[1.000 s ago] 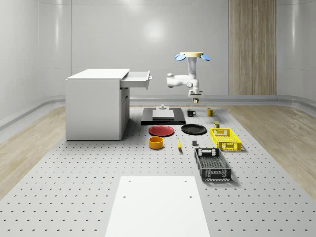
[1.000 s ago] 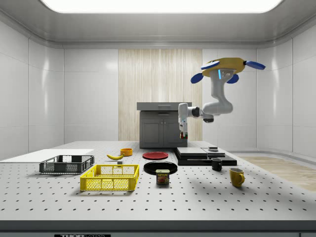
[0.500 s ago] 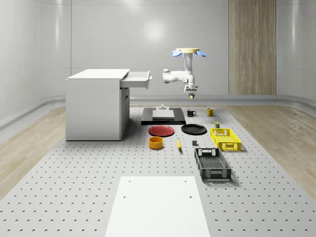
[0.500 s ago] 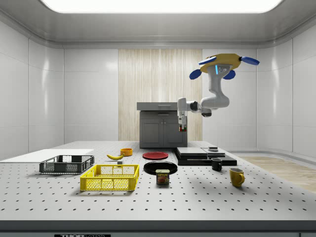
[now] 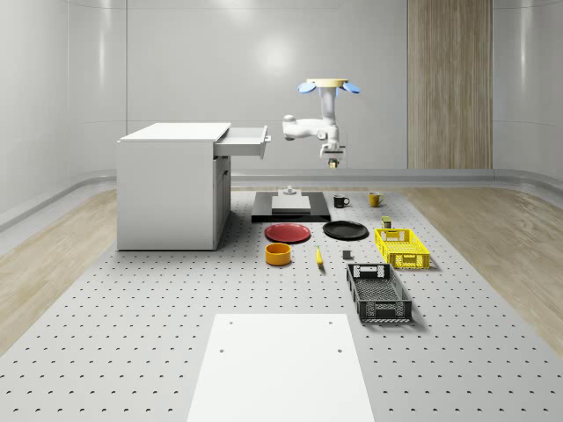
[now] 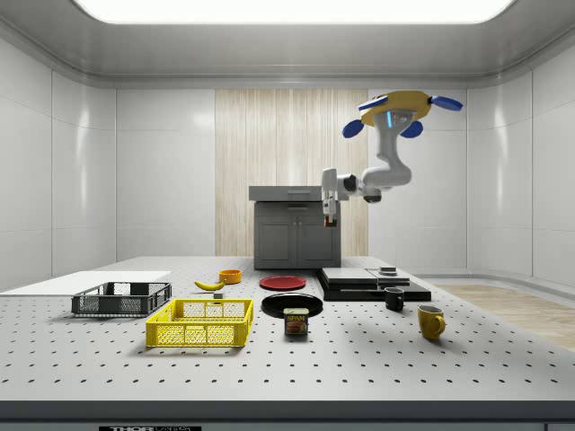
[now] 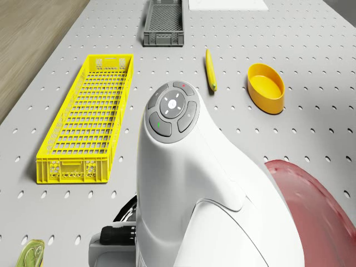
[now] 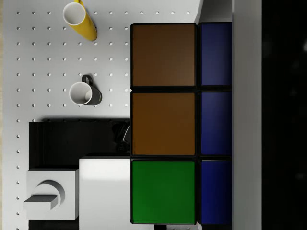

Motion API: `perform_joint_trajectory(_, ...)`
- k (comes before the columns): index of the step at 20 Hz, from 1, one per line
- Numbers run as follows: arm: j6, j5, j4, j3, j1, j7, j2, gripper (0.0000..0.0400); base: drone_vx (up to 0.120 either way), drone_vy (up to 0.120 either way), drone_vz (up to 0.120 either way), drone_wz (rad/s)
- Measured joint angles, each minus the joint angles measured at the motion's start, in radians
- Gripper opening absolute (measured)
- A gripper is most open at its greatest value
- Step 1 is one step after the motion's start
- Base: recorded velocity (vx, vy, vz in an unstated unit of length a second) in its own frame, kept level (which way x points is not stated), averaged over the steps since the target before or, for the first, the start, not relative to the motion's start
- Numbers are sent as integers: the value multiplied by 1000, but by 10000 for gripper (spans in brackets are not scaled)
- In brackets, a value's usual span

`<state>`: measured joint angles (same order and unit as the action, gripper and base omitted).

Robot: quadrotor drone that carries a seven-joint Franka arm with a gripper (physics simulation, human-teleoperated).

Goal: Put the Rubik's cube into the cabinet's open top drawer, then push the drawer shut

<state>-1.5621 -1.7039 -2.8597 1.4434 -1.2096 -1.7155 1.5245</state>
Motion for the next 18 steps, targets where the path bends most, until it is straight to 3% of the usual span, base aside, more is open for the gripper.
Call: perform_joint_trajectory(18,-24,10,1,3,-3,-3,26,325,0,-120,120,0)
